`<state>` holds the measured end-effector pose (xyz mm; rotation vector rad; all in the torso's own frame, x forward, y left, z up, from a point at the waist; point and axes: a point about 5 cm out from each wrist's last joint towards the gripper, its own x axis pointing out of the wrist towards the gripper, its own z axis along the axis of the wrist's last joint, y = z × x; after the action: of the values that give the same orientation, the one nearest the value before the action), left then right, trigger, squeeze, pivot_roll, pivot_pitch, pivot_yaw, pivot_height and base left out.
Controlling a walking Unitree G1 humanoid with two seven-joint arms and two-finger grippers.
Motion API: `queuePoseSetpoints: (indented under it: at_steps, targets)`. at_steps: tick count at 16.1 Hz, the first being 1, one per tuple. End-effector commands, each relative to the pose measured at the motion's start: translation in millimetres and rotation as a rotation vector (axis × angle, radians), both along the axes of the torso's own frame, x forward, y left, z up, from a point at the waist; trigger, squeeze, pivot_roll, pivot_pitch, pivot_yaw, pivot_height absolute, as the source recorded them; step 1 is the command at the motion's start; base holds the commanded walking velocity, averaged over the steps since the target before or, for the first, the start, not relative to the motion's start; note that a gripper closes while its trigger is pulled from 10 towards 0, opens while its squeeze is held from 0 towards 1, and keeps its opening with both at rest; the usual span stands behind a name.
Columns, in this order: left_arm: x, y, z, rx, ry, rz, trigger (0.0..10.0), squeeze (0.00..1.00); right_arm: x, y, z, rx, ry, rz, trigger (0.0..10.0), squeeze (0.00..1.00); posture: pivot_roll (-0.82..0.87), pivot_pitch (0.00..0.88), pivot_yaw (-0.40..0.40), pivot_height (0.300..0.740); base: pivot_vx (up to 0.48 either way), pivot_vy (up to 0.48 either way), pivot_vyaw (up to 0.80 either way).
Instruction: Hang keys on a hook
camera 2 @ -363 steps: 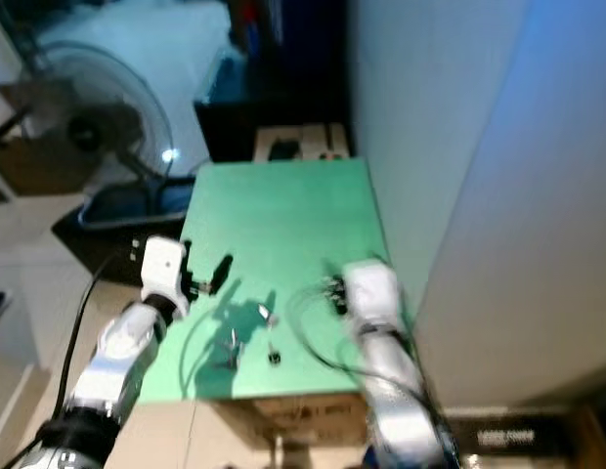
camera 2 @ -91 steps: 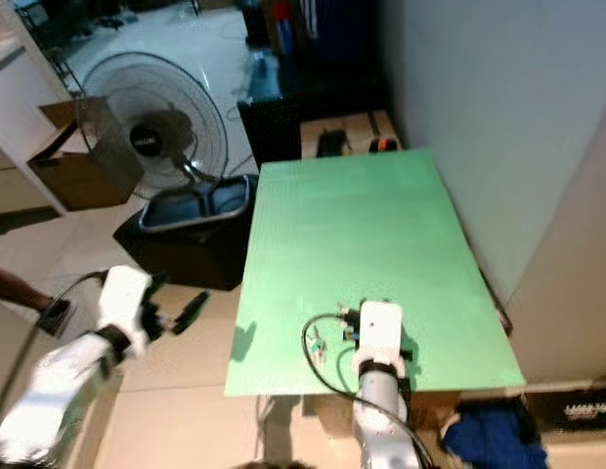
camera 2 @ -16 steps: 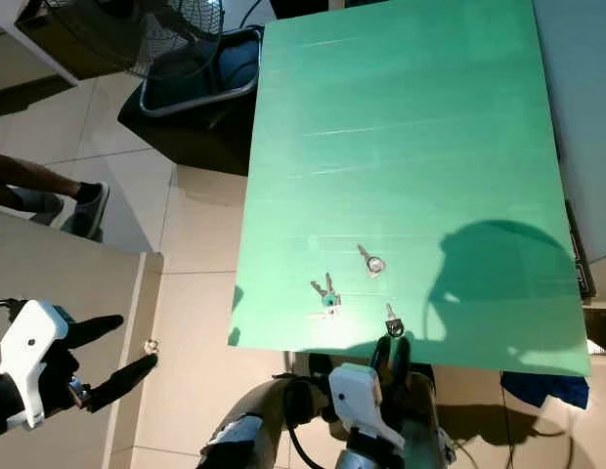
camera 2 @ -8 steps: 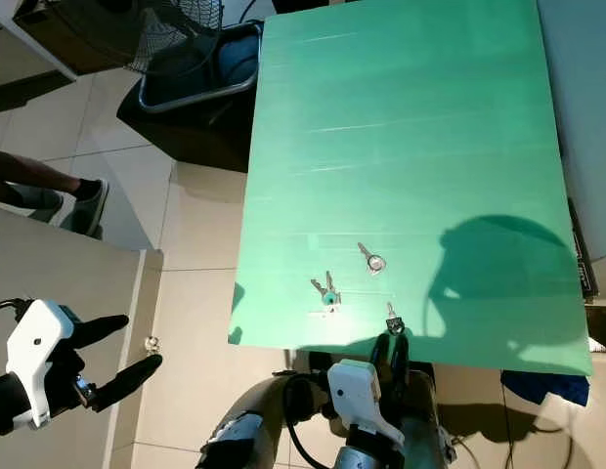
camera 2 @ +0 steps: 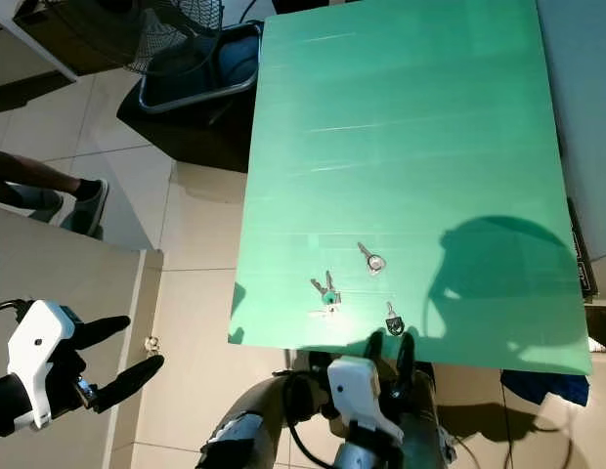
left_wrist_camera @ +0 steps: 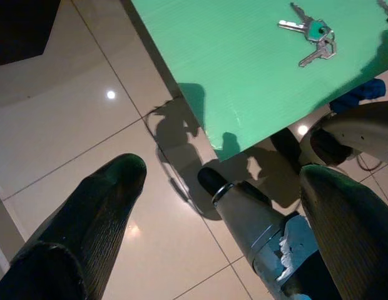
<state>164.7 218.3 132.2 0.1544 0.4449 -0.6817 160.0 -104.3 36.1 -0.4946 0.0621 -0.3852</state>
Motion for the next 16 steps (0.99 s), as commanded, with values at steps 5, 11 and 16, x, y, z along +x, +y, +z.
queuePoseSetpoints:
  at_steps: [5,11,16]
  targets:
    - [-7.4,8.6,1,0.031,0.031,0.010,10.0,0.00,19.7,-7.4,-16,0.113,0.065,-0.053,10.0,0.00,0.00,0.452,0.400,0.740,0.000,0.000,0.00]
    - [-8.8,9.5,1,0.038,0.031,0.012,10.0,0.00,16.2,-15.5,-25,0.115,0.078,-0.087,0.0,0.00,0.01,0.453,0.400,0.740,0.000,0.000,0.00]
    - [-6.5,4.8,-1,0.023,0.019,0.017,10.0,0.00,15.6,-12.0,-15,0.130,0.032,-0.093,0.0,0.00,-0.01,0.438,0.400,0.740,0.000,0.000,0.00]
